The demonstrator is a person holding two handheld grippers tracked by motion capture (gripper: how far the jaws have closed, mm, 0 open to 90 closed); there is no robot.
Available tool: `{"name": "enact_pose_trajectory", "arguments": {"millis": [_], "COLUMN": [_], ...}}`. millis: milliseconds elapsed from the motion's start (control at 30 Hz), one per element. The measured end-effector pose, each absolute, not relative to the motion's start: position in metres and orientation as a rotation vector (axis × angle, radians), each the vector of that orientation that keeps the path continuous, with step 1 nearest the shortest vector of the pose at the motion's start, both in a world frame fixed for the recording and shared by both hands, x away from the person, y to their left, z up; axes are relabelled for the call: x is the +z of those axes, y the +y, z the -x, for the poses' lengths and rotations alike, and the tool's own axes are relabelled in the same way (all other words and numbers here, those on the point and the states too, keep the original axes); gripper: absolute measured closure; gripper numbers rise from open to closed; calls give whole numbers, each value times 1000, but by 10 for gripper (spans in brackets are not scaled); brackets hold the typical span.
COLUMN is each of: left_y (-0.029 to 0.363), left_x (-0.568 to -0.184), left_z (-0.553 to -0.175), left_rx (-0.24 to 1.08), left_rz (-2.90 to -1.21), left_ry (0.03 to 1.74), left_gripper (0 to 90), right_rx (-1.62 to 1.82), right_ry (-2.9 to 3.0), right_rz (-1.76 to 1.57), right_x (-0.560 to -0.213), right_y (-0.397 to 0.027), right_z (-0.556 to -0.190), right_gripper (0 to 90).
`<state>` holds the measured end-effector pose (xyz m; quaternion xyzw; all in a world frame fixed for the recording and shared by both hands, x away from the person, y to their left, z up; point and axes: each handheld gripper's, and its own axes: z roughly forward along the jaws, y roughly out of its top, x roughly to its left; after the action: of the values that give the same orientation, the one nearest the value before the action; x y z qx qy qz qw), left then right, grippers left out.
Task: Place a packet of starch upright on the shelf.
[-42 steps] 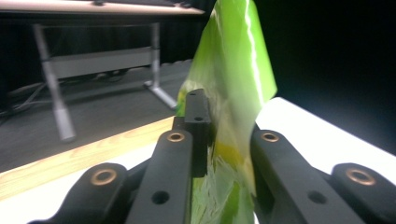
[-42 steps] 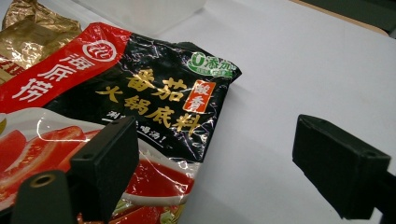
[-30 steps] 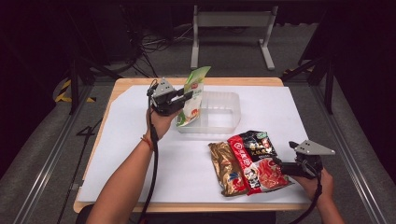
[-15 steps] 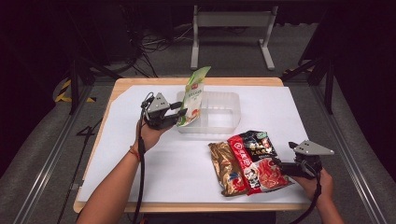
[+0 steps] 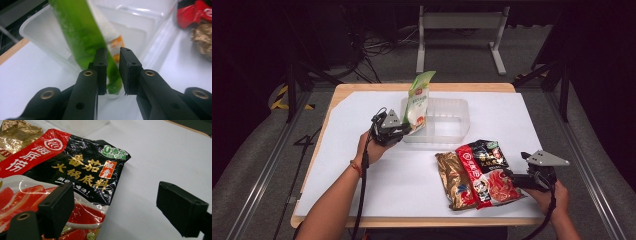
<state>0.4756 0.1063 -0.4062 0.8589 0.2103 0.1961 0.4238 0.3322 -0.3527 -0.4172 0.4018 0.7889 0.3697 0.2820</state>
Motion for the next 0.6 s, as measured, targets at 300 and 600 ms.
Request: {"name": "enact_pose_trajectory", "arguments": {"millis": [300,600], "left_y": [103,86], "left_x": [-409,-408], "left_z": [-482,-488], "left_rx": [495,491], "left_rz": [-2164,-2233], "left_ry": [542,534], "left_gripper": [893,898], "right_rx": [979,977], "right_ry": [2122,2129], "right_rz": [-1067,-1073], "right_x": [-418,-420], "right_y": [-351,-349], "right_z": [-333,-334], "right_gripper": [156,156]}}
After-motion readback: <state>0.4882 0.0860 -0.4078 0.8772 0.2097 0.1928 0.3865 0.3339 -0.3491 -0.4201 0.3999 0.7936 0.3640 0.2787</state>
